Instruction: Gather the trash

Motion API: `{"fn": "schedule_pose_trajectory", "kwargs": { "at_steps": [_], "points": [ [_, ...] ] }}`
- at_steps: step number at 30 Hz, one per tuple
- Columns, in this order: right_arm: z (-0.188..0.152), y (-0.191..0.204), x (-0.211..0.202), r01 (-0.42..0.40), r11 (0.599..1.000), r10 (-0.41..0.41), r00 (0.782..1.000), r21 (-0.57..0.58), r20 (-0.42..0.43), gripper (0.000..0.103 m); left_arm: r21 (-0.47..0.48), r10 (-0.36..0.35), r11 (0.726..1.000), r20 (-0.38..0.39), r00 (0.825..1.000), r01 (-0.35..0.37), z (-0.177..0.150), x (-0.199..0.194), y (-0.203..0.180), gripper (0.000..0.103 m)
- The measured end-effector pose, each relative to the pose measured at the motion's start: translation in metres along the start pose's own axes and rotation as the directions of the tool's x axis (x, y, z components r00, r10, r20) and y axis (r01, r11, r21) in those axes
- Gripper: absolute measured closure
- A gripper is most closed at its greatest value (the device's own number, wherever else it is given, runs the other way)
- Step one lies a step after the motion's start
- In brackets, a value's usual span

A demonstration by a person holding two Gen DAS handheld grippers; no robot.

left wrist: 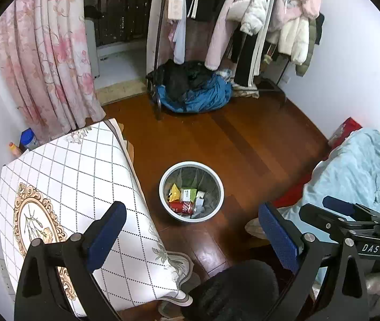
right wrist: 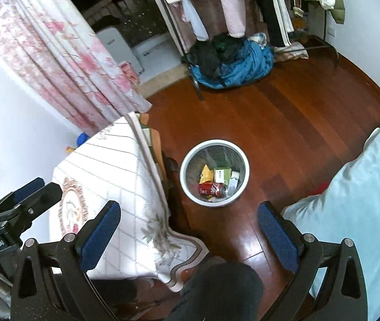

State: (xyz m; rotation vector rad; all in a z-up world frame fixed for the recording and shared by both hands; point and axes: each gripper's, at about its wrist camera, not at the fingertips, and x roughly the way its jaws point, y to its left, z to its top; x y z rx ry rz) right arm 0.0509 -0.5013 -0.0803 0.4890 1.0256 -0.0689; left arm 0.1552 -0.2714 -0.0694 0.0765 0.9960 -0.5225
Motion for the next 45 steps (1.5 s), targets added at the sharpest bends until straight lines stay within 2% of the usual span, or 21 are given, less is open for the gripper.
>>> {"fn": "schedule_pose_trajectory", "kwargs": {
  "at_steps": [9, 18, 45],
  "points": [
    [-0.007, 0.016, -0.046, -0.045, 0.999, 0.046, 0.998, -0.026, 0.040, 0.000, -0.015, -0.054, 0.998, 0.045, 0.997, 0.055, -0.007, -0.043, 0.002, 0.002],
    [-0.014, 0.027, -0.068, -0.078, 0.996, 0.080, 0.996, -0.042, 0.043, 0.000, -0.011, -0.073, 0.997, 0.083, 0.994, 0.074, -0.013, -0.067, 0.002, 0.002],
    [-0.013, 0.033, -0.089, -0.072, 0.994, 0.076, 0.996, -0.082, 0.047, 0.000, -0.034, -0.092, 0.995, 0.091, 0.992, 0.095, -0.016, -0.076, 0.003, 0.002]
  ]
}}
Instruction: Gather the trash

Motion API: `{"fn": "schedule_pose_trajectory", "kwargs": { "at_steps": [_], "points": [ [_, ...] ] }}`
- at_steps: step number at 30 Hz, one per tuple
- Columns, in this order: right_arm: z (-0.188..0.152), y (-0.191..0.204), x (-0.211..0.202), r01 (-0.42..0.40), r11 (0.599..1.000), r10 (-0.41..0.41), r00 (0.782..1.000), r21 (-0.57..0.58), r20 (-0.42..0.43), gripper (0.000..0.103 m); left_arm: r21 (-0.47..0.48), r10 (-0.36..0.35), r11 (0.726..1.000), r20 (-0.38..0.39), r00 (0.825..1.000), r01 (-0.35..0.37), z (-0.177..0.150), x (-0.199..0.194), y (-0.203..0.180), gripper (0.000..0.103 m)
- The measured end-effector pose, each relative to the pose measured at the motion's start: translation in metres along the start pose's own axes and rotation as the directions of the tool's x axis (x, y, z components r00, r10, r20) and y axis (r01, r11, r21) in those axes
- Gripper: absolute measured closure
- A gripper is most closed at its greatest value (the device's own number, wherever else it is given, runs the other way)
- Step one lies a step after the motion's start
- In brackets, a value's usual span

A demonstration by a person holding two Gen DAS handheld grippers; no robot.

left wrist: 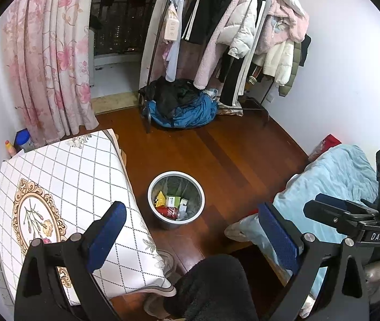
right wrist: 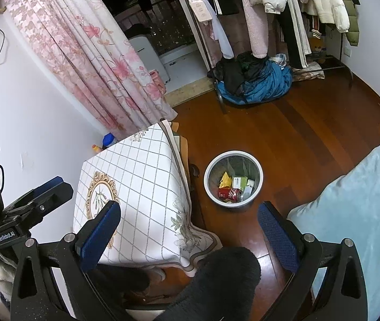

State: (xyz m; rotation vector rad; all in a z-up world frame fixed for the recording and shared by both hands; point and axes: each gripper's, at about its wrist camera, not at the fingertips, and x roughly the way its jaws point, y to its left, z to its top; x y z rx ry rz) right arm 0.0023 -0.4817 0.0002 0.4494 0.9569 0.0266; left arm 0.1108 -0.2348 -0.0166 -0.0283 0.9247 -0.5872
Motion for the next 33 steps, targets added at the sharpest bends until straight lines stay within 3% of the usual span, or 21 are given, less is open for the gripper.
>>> {"fn": "schedule_pose_trajectory", "kwargs": {
  "at_steps": [33],
  "points": [
    [0.0004, -0.0010, -0.0075, -0.006, 1.000, 0.006, 1.000, -0.012, -0.022, 0.000, 0.005, -0.017, 1.000, -0.002, 1.000, 0.017, -0.0006, 0.0009, -0.0034, 0.002]
  ]
}}
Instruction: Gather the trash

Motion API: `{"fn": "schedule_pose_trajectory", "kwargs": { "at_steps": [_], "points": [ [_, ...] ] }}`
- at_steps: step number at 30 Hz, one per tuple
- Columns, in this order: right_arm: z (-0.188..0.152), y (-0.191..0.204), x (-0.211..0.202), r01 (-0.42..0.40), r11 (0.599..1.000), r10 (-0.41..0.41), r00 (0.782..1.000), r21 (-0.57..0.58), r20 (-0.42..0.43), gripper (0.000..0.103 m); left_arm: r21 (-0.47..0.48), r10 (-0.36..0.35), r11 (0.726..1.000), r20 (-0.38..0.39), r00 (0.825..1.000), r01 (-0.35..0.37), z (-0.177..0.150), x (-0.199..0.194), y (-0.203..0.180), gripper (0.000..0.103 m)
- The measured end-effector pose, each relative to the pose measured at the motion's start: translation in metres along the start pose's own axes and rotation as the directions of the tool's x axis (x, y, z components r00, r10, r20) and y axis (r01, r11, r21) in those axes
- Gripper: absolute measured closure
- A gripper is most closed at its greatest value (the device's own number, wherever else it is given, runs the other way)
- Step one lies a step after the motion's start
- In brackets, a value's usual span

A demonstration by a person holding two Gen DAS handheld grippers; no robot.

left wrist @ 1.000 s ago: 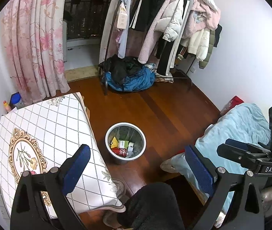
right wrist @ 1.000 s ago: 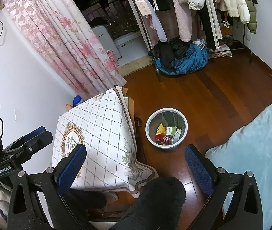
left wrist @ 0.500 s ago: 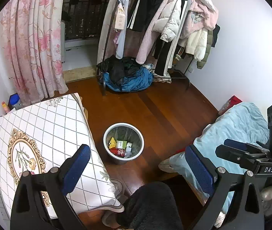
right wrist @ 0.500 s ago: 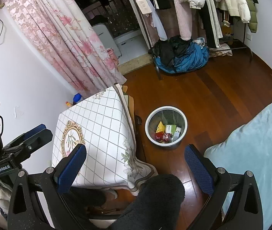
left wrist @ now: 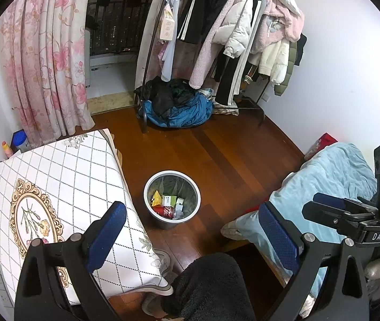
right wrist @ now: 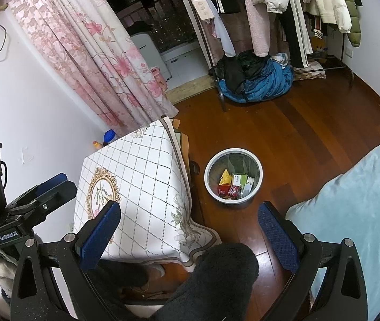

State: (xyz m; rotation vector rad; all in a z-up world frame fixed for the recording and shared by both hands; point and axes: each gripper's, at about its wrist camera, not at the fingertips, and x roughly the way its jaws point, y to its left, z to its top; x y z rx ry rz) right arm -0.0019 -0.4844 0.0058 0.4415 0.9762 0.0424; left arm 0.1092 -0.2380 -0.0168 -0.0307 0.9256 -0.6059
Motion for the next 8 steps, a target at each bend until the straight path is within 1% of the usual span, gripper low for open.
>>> {"fn": "schedule_pose_trajectory", "kwargs": {
  "at_steps": [8],
  "points": [
    [0.0037, -0.0010, -0.0003, -0.010, 1.000, 0.010, 1.000, -0.008, -0.012, 0.000, -0.001, -0.016, 1.000, -0.002, 1.000, 0.016, -0.0041, -0.0019, -0.0045, 0.002]
  ]
}}
